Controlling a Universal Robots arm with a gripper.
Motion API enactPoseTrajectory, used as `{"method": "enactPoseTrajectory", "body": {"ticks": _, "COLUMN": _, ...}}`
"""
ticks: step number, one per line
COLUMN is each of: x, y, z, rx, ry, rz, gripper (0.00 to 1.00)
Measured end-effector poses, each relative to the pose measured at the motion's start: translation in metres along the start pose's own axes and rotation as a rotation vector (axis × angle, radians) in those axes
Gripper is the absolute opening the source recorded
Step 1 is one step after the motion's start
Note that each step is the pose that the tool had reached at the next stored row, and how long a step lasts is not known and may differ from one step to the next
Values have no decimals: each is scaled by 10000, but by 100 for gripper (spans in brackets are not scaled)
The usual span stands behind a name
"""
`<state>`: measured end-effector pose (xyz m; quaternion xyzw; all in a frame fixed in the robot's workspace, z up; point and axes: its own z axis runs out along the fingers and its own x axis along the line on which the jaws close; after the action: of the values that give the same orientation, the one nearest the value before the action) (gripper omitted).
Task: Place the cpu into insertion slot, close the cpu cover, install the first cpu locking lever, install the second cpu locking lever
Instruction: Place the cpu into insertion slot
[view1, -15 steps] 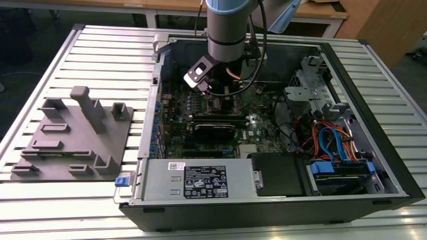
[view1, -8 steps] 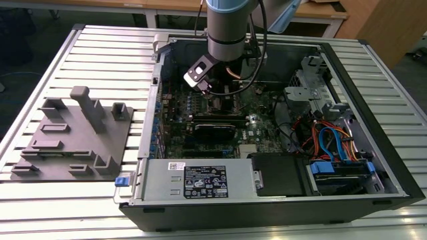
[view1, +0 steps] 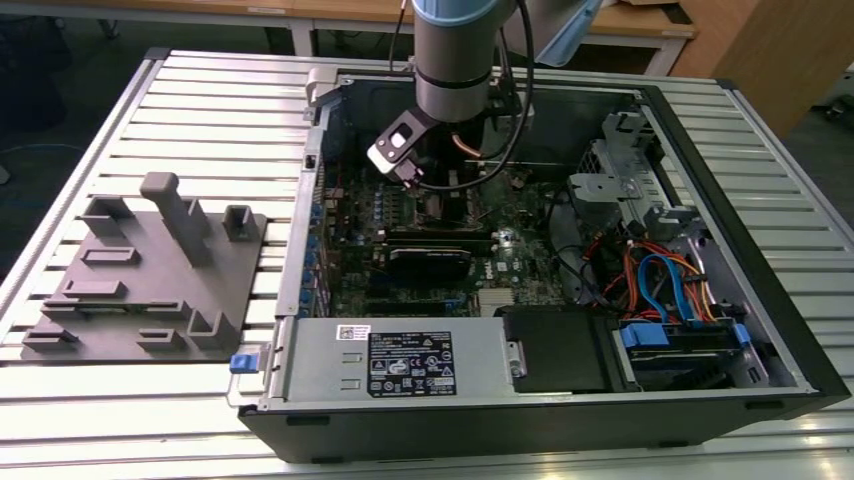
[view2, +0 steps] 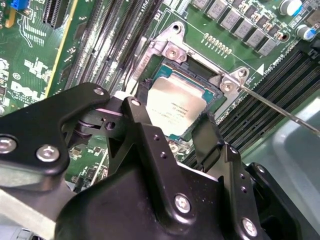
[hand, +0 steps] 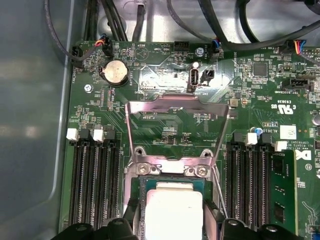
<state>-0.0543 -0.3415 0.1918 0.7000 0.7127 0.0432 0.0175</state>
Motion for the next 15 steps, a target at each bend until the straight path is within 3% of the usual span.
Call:
{"method": "enactPoseTrajectory", "body": {"ticks": 5, "x": 2, "y": 0, "z": 2, "rx": 1, "ry": 23, "rz": 3, "gripper": 61}}
{"method": "enactPoseTrajectory", "body": {"ticks": 8, "x": 1, "y": 0, "z": 2, "rx": 2, "ry": -23, "rz": -3, "gripper": 61}}
{"method": "enactPoseTrajectory", "body": {"ticks": 15, "x": -10, "y": 1, "z": 2, "rx": 2, "ry": -47, "rz": -16, "gripper": 61}}
